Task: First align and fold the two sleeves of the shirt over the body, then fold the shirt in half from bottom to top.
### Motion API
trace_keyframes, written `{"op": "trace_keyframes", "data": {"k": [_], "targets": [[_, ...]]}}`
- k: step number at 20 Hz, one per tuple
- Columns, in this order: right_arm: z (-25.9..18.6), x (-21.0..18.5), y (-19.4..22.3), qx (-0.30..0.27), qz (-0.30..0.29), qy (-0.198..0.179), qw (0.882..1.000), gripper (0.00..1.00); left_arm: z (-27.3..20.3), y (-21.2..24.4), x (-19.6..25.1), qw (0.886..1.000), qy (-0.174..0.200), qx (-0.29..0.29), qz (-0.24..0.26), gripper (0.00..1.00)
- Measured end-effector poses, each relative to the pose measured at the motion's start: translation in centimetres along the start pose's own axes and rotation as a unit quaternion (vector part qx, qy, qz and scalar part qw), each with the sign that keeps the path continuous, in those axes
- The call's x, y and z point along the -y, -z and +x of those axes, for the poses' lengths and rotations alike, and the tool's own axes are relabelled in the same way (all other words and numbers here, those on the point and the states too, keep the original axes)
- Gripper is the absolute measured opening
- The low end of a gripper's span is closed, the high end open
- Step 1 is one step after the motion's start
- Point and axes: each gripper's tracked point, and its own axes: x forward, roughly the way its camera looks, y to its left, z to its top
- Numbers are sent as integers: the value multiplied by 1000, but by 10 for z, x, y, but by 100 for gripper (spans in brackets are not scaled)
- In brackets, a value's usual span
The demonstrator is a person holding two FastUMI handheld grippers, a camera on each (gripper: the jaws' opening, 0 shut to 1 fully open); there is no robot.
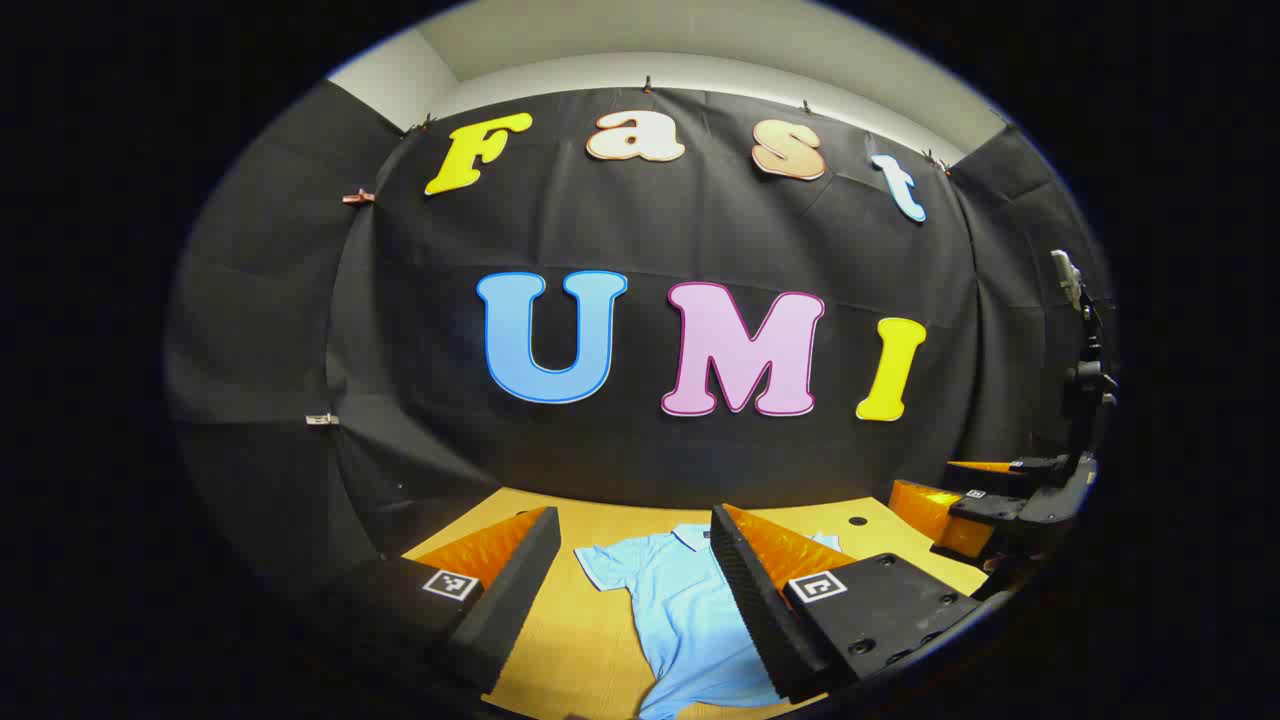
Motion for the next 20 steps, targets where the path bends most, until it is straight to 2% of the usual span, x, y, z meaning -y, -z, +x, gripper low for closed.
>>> {"op": "trace_keyframes", "data": {"k": [3, 10, 16, 17, 18, 19, 20], "targets": [[-9, 27, -3, 2, 8, 31, 999, 99, 6, 6, 1, 1000, 7, 0, 1, 96], [-26, 72, 11, -8, 11, 90, 996, 97, 24, 14, 16, 999, 39, -10, 31, 97], [-24, 83, 23, -22, 17, 98, 995, 97, 35, 18, 19, 999, 33, -28, -1, 96], [-19, 86, 26, -27, 11, 101, 994, 97, 35, 20, 17, 999, 32, -30, 2, 92], [-14, 92, 33, -38, -2, 109, 993, 97, 36, 20, 15, 999, 32, -31, 6, 96], [-9, 97, 38, -50, -12, 113, 992, 97, 38, 22, 13, 999, 30, -32, 10, 92], [-1, 100, 44, -60, -15, 113, 992, 97, 41, 22, 10, 999, 26, -33, 14, 96]]}}
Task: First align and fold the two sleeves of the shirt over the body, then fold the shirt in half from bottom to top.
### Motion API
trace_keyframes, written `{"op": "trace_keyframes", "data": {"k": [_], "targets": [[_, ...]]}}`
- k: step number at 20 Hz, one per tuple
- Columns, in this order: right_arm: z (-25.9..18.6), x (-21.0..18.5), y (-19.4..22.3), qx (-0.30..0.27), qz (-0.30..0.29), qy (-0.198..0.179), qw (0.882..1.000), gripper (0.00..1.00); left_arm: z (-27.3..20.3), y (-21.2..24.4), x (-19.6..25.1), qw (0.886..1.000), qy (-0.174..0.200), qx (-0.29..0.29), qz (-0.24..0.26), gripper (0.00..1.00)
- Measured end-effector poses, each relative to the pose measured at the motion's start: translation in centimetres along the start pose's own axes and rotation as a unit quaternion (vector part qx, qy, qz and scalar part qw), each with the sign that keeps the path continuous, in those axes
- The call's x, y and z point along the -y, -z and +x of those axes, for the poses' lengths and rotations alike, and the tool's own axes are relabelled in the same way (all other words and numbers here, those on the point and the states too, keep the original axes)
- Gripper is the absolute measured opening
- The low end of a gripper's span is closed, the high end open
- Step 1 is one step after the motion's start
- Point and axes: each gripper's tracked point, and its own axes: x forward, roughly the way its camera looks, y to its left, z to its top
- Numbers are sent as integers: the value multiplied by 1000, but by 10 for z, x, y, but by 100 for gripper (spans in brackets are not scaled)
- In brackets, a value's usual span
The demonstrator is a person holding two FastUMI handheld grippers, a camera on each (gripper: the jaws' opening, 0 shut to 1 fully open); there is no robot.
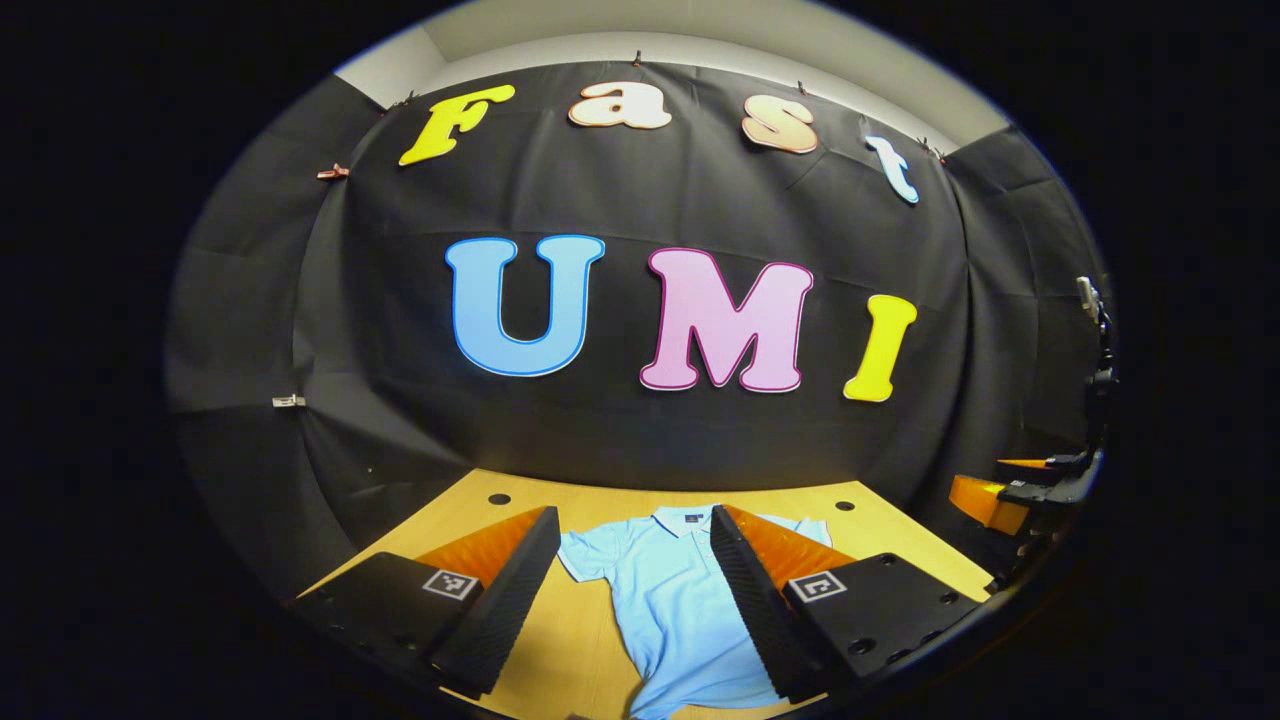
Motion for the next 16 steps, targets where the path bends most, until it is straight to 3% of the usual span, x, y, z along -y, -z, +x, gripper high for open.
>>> {"op": "trace_keyframes", "data": {"k": [3, 8, 16], "targets": [[31, 7, 8, -23, 7, 2, 1000, 97, 6, 12, -8, 999, -14, -13, 27, 96], [110, 14, 18, -53, 11, -10, 999, 97, 22, 26, -16, 998, -36, -38, 16, 96], [264, 23, 100, -164, 5, -32, 986, 98, 78, 52, -26, 994, -68, -84, -3, 97]]}}
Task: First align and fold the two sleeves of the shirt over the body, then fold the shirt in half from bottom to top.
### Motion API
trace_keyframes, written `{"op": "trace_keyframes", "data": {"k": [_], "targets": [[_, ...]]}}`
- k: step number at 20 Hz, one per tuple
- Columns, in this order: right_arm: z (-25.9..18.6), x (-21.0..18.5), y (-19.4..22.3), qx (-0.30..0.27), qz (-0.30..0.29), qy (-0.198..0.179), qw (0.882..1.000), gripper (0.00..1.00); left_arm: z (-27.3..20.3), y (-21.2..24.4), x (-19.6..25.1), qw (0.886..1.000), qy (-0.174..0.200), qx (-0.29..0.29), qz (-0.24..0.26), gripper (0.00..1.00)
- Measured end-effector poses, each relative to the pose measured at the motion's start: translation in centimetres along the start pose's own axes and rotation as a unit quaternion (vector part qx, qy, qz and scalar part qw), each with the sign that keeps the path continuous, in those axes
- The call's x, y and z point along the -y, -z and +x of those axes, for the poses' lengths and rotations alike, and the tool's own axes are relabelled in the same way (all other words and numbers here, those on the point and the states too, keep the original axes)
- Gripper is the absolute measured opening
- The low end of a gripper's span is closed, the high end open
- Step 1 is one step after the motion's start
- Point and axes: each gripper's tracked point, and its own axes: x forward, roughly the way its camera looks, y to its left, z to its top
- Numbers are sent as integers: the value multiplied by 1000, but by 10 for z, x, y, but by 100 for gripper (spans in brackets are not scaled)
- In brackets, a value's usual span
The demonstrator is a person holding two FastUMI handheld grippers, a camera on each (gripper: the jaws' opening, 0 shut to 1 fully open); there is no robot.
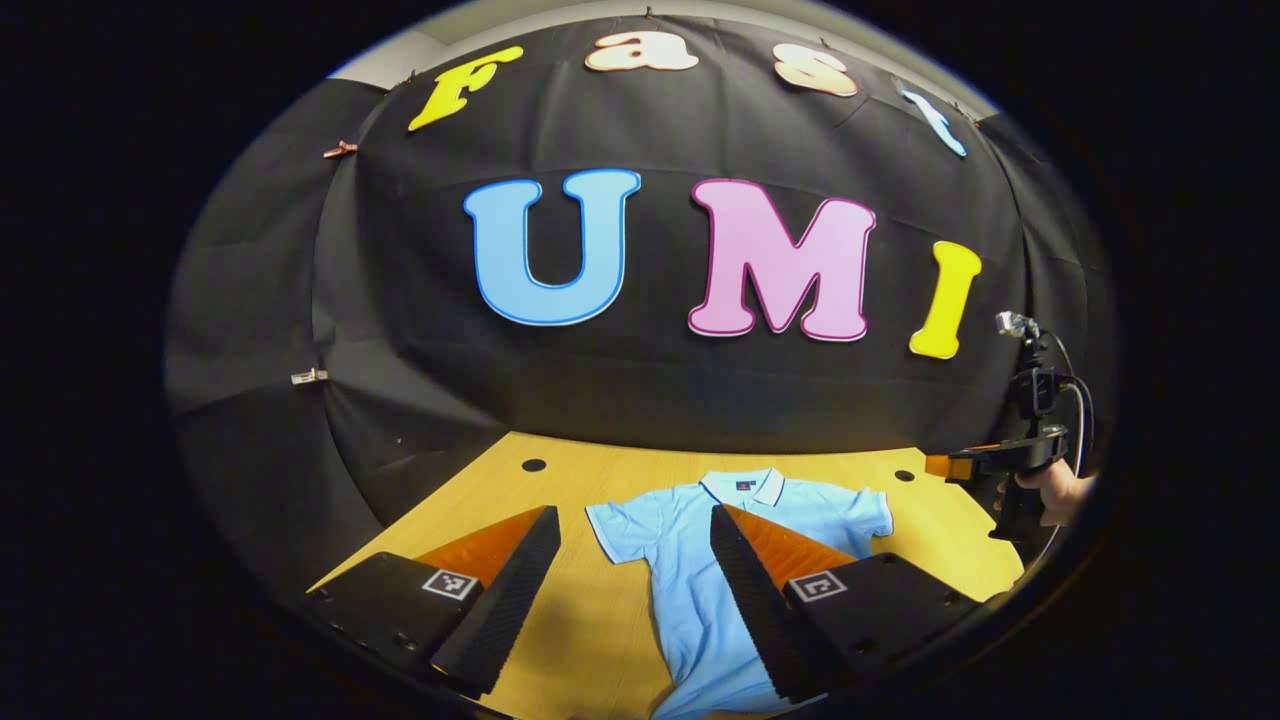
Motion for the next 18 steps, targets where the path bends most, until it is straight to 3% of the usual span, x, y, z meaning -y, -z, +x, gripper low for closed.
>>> {"op": "trace_keyframes", "data": {"k": [4, 10, 14, 15, 18], "targets": [[81, 9, 19, -50, 1, 5, 999, 98, 28, 20, -3, 999, -11, -32, 4, 97], [171, 25, 64, -94, 22, 14, 995, 97, 61, 54, 4, 997, 3, -68, 21, 97], [192, 29, 89, -125, 57, 15, 990, 96, 72, 54, 19, 997, 12, -71, 20, 97], [197, 30, 83, -105, 48, 12, 993, 95, 74, 54, 24, 997, 16, -71, 21, 97], [196, 18, 87, -106, 31, -14, 994, 85, 77, 56, 32, 997, 25, -73, 26, 97]]}}
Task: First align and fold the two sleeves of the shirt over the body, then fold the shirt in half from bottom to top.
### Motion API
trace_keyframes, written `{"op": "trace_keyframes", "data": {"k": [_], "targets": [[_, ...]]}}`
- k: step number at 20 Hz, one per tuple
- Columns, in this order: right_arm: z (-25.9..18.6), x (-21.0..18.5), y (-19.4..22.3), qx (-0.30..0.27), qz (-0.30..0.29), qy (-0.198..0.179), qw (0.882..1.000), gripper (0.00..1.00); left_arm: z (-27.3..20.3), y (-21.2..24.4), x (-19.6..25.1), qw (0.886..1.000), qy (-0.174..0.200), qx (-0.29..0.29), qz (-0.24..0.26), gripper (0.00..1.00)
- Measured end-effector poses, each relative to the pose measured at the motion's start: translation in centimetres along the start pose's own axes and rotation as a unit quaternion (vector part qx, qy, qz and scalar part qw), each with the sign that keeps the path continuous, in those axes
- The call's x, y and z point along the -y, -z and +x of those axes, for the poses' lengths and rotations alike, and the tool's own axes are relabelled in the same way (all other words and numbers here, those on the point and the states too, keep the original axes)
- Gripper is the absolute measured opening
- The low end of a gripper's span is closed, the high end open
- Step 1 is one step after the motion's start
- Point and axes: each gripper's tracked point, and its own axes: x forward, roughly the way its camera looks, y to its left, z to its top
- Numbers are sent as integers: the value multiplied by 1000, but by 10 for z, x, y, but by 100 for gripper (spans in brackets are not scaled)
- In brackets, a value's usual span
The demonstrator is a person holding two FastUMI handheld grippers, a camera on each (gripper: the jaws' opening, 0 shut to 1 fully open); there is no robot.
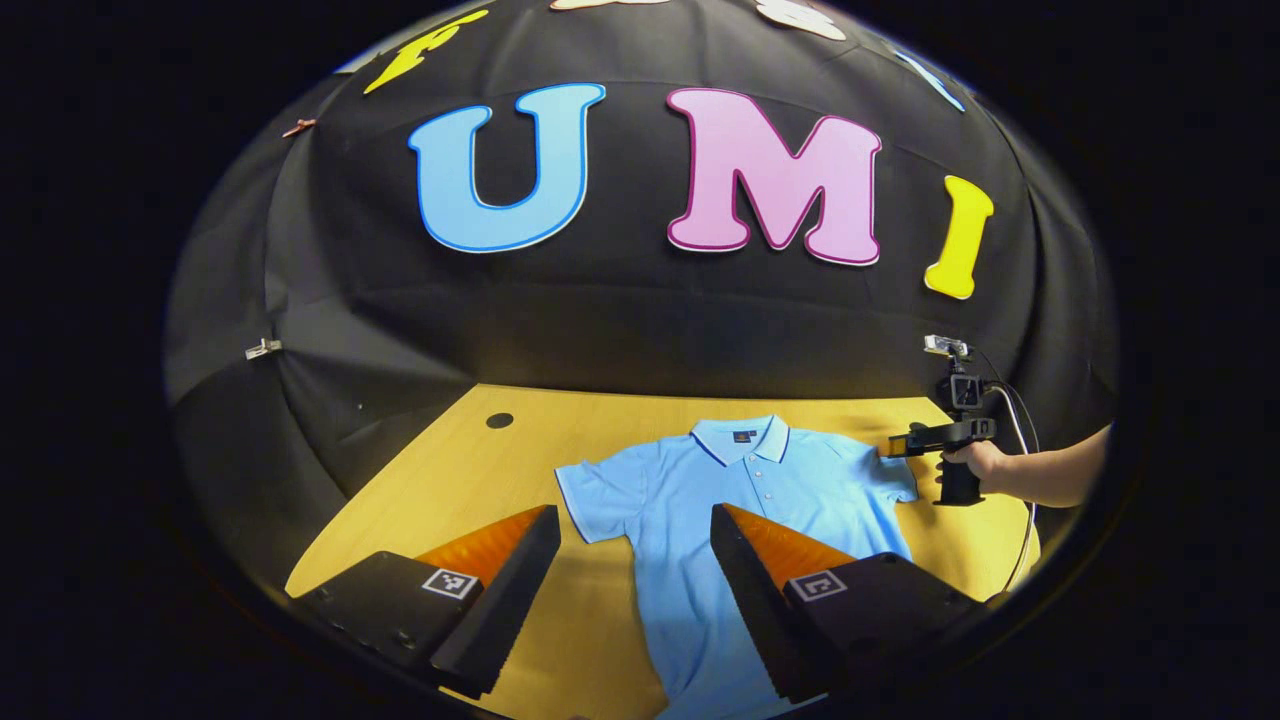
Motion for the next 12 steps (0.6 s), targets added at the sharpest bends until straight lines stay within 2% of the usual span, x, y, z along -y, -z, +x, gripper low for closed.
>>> {"op": "trace_keyframes", "data": {"k": [1, 4, 6, 7, 10, 11, 12], "targets": [[-1, -4, -2, 5, -4, -6, 1000, 78, 0, 2, 0, 1000, 0, -1, 1, 97], [0, -15, 1, 2, 2, -19, 1000, 22, 1, 2, -1, 1000, -2, -1, -2, 97], [-4, -16, -1, -3, 9, -14, 1000, 15, 2, 3, -4, 1000, -5, -1, -7, 97], [-3, -17, 1, -8, 21, -15, 1000, 4, 2, 4, -6, 1000, -7, -1, -10, 97], [-10, -15, 1, -20, 54, -8, 998, 1, -2, 7, -14, 1000, -15, 1, -25, 97], [-14, -15, -8, -8, 52, -5, 999, 6, -4, 8, -17, 999, -18, 1, -30, 97], [-21, -19, -19, 7, 42, -7, 999, 6, -7, 9, -22, 999, -21, 2, -35, 97]]}}
